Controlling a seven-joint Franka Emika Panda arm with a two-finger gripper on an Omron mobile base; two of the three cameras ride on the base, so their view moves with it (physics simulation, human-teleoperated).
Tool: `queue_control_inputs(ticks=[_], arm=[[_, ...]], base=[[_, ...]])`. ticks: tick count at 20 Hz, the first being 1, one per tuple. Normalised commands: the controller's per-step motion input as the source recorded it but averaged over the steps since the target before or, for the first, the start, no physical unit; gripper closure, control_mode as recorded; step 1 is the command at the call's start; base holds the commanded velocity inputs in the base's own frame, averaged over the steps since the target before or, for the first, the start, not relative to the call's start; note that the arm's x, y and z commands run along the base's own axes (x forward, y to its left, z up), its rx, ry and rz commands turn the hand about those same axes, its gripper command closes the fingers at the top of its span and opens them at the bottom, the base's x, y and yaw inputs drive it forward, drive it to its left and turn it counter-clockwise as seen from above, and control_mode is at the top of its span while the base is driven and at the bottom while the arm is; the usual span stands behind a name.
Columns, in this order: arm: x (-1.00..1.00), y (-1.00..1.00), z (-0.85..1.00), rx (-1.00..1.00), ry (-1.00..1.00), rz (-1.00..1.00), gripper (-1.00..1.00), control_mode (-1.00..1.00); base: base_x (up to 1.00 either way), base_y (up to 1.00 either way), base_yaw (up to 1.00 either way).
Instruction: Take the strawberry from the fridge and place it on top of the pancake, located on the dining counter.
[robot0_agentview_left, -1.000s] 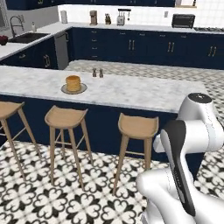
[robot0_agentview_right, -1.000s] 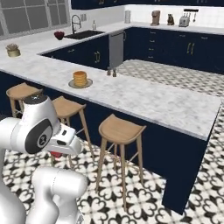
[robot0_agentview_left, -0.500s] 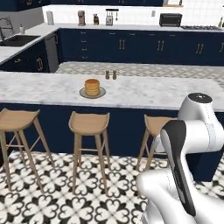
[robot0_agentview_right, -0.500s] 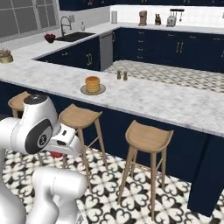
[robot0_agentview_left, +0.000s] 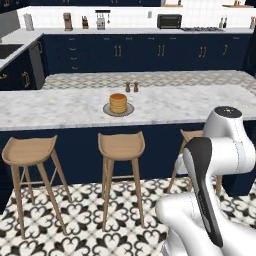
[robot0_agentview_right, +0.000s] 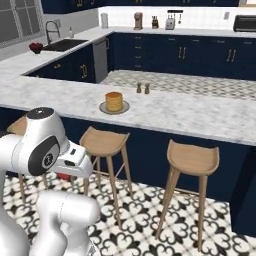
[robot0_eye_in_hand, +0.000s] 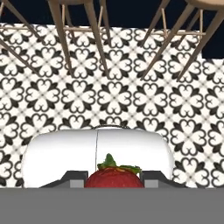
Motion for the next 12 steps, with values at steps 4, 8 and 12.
queue_control_inputs(ticks=[4,8,12], arm=[[0.00,0.00,0.00,0.00,0.00,0.00,1.00,1.00],[0.00,0.00,0.00,0.00,0.00,0.00,1.00,1.00],[0.00,0.00,0.00,0.00,0.00,0.00,1.00,1.00]], base=[[0.34,0.74,-0.29],[0.43,0.69,-0.25],[0.59,0.29,-0.06]])
